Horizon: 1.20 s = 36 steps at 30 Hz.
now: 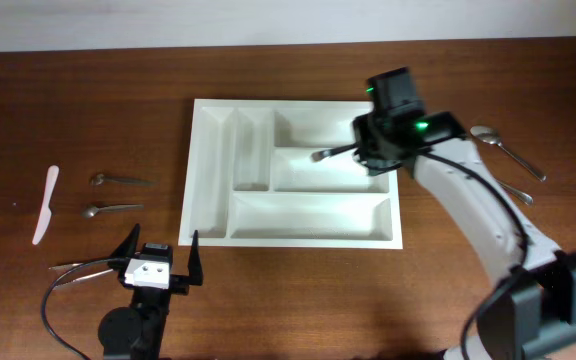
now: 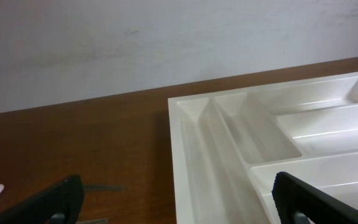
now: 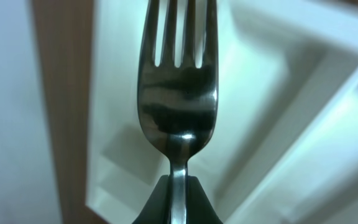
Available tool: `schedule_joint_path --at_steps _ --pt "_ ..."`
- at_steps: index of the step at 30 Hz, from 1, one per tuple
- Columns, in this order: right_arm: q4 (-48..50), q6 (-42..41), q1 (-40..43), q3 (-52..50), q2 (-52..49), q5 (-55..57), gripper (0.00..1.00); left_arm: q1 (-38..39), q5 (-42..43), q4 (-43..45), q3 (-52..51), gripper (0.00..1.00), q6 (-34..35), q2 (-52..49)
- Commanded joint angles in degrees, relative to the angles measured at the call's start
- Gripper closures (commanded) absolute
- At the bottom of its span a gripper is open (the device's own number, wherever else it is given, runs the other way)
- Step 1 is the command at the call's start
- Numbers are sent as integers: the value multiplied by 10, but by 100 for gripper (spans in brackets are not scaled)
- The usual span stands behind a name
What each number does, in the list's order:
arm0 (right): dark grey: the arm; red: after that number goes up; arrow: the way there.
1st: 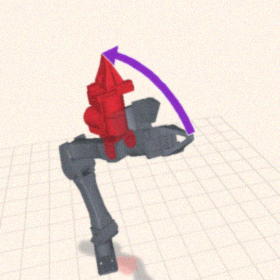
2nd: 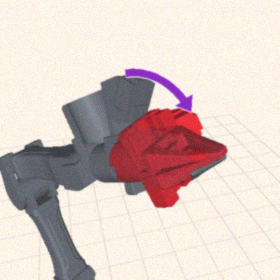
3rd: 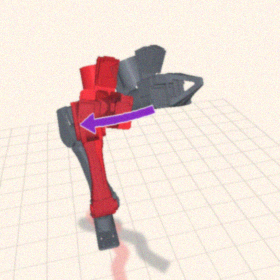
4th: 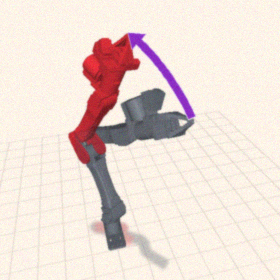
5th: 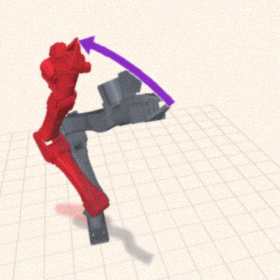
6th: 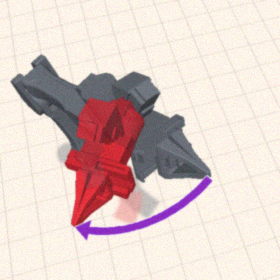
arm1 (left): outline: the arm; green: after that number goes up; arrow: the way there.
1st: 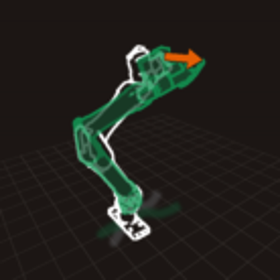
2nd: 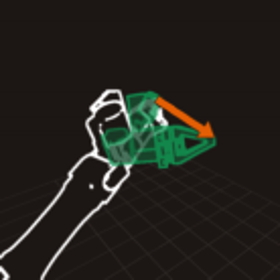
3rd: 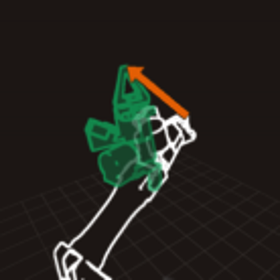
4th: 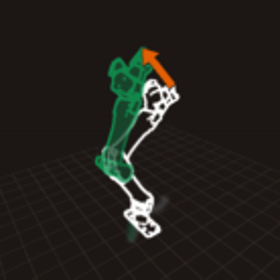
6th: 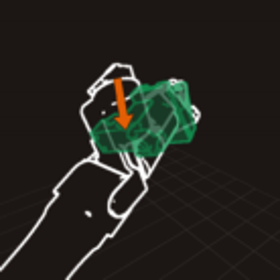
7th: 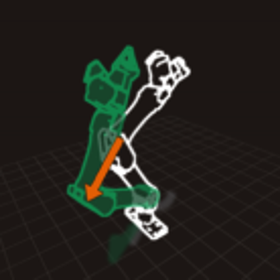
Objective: Pack container
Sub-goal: 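Carry the fork with the right gripper into the tray's middle compartment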
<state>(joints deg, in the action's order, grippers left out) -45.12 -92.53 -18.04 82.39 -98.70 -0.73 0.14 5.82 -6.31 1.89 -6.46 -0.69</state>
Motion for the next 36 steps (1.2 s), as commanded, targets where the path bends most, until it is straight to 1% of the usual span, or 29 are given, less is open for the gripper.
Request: schedule_joint_path --at_steps 1,9,10,11,12,14,15,17,18,20,22,24,25,26,27,30,33,36 --pt "0 -41 -24 5 -39 1 96 1 4 1 -4 1 -7 3" --pt "0 -67 -27 5 -82 -3 95 1 4 1 -4 1 -7 3" --pt "-1 -70 -27 5 -84 -3 95 1 4 1 -4 1 -7 3" --pt "0 -70 -27 5 -85 -2 92 1 4 1 -4 1 -7 3" --pt "0 -70 -27 5 -85 1 87 1 4 1 -4 1 -7 3" --pt "0 -70 -27 5 -85 8 64 1 4 1 -4 1 -7 3" --pt "0 -70 -27 5 -85 10 60 1 4 1 -4 1 -7 3" --pt "-1 -67 -26 5 -85 10 55 1 4 1 -4 1 -7 3" --pt "-3 -67 -24 5 -85 12 49 1 4 1 -3 1 -7 3" --pt "-5 -51 -18 6 -83 25 45 1 4 1 -3 1 -7 3" --pt "-18 -27 0 7 -74 43 35 1 4 1 -4 1 -7 3" --pt "-59 -26 28 15 -63 57 26 1 4 1 -4 1 -7 3" --pt "-79 -26 44 19 -57 64 20 1 4 1 -4 1 -7 3" --pt "-107 -26 71 23 -51 73 9 1 4 1 -4 1 -7 3" --pt "-124 -26 94 23 -47 75 1 1 4 1 -4 1 -7 3" --pt "-161 -11 174 22 -49 59 1 1 4 1 -4 1 -7 3" --pt "-162 19 243 21 -62 26 1 1 4 1 -3 1 -7 3" --pt "-156 19 301 21 -79 7 1 1 4 1 -4 1 -7 3"
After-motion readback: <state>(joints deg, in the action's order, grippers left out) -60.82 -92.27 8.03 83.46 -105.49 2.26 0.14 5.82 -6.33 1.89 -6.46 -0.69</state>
